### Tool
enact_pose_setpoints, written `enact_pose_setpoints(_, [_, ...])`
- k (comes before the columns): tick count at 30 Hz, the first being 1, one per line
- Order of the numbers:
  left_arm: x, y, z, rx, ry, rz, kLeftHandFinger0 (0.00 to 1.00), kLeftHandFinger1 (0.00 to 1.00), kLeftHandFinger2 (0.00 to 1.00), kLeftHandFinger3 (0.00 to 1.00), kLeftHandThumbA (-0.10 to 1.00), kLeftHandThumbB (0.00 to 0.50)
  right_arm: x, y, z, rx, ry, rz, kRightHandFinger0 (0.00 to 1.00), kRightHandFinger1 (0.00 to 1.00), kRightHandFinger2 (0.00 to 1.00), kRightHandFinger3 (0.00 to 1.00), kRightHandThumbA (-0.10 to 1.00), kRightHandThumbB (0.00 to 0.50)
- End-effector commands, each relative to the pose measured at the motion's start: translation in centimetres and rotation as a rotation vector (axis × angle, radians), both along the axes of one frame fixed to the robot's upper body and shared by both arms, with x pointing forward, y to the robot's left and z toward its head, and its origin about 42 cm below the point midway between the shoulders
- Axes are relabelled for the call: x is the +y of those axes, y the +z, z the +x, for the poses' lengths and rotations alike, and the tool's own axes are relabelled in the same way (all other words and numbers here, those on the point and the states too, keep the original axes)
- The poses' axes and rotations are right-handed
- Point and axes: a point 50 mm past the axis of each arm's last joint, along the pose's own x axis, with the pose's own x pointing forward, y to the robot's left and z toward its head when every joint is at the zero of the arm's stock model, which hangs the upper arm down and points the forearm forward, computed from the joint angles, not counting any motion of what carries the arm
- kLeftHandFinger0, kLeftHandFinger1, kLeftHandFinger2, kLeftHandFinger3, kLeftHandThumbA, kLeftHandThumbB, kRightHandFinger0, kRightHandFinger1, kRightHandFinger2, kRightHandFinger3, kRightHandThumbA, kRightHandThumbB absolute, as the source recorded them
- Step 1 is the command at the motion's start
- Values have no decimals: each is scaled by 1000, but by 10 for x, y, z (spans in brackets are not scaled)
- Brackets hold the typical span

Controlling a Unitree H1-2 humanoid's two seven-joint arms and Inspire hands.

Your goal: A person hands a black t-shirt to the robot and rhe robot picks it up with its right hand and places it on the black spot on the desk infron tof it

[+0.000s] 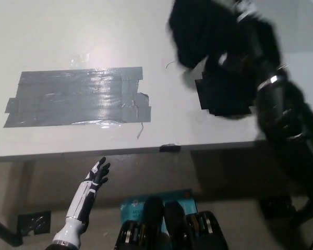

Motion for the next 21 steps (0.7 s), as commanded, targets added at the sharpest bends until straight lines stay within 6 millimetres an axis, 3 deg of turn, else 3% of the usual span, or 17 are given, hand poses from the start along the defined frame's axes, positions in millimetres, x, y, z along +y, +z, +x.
enact_pose_setpoints(1, [-1, 11, 5, -62, -31, 2, 1000, 1000, 1000, 1000, 1000, 500, 3, 5, 13, 35, 108, -195, 152, 594, 916, 909, -100, 170])
enact_pose_setpoints(2, [-2, 12, 6, -63, -33, 2, 1000, 1000, 1000, 1000, 1000, 500, 1, -5, 17, 54, 127, -219, 62, 545, 931, 707, -100, 199])
enact_pose_setpoints(3, [-2, 12, 7, -65, -34, 4, 1000, 1000, 993, 1000, 1000, 500, 0, -11, 19, 74, 135, -231, 20, 557, 1000, 699, -100, 207])
enact_pose_setpoints(4, [-3, 12, 7, -66, -35, 5, 1000, 1000, 992, 1000, 1000, 500, -1, -15, 20, 90, 138, -237, 21, 582, 1000, 753, -100, 208])
enact_pose_setpoints(6, [-3, 11, 6, -67, -36, 14, 1000, 1000, 976, 1000, 1000, 500, -5, -34, 23, 222, 123, -277, 98, 793, 1000, 1000, -100, 204])
enact_pose_setpoints(7, [-3, 11, 6, -67, -37, 17, 1000, 1000, 975, 1000, 1000, 500, -6, -39, 24, 263, 120, -292, 133, 824, 1000, 1000, -100, 195])
enact_pose_setpoints(8, [-3, 11, 7, -68, -37, 18, 998, 1000, 968, 1000, 1000, 500, -7, -43, 25, 304, 113, -320, 249, 850, 1000, 1000, -100, 194])
enact_pose_setpoints(9, [-3, 11, 7, -66, -37, 19, 997, 1000, 968, 1000, 1000, 500, -9, -47, 27, 379, 104, -361, 396, 956, 1000, 1000, -61, 223])
enact_pose_setpoints(10, [-3, 11, 8, -65, -37, 22, 987, 1000, 967, 1000, 1000, 500, -9, -49, 27, 442, 101, -381, 588, 1000, 1000, 1000, 55, 257])
enact_pose_setpoints(11, [-3, 11, 8, -64, -38, 25, 977, 1000, 963, 1000, 1000, 500, -10, -49, 27, 524, 106, -393, 734, 1000, 1000, 1000, 158, 267])
enact_pose_setpoints(12, [-3, 11, 7, -63, -38, 25, 975, 1000, 961, 1000, 1000, 500, -11, -49, 27, 551, 113, -390, 863, 1000, 1000, 1000, 188, 269])
enact_pose_setpoints(13, [-2, 11, 8, -66, -40, 27, 965, 999, 954, 1000, 1000, 500, -14, -46, 27, 595, 128, -389, 959, 1000, 1000, 1000, 242, 307])
enact_pose_setpoints(14, [-2, 11, 8, -67, -41, 29, 961, 996, 951, 1000, 1000, 500, -16, -42, 26, 601, 138, -401, 1000, 1000, 1000, 1000, 383, 326])
enact_pose_setpoints(16, [-2, 11, 8, -68, -43, 30, 962, 992, 938, 1000, 1000, 500, -21, -26, 26, 610, 165, -418, 1000, 1000, 1000, 1000, 585, 437])
enact_pose_setpoints(19, [-1, 11, 8, -69, -40, 31, 954, 975, 918, 1000, 1000, 500, -25, 3, 23, 618, 198, -395, 1000, 1000, 1000, 1000, 681, 500])
enact_pose_setpoints(21, [-2, 11, 9, -70, -42, 31, 940, 965, 915, 1000, 1000, 500, -30, 20, 21, 627, 228, -348, 1000, 1000, 1000, 1000, 686, 500])
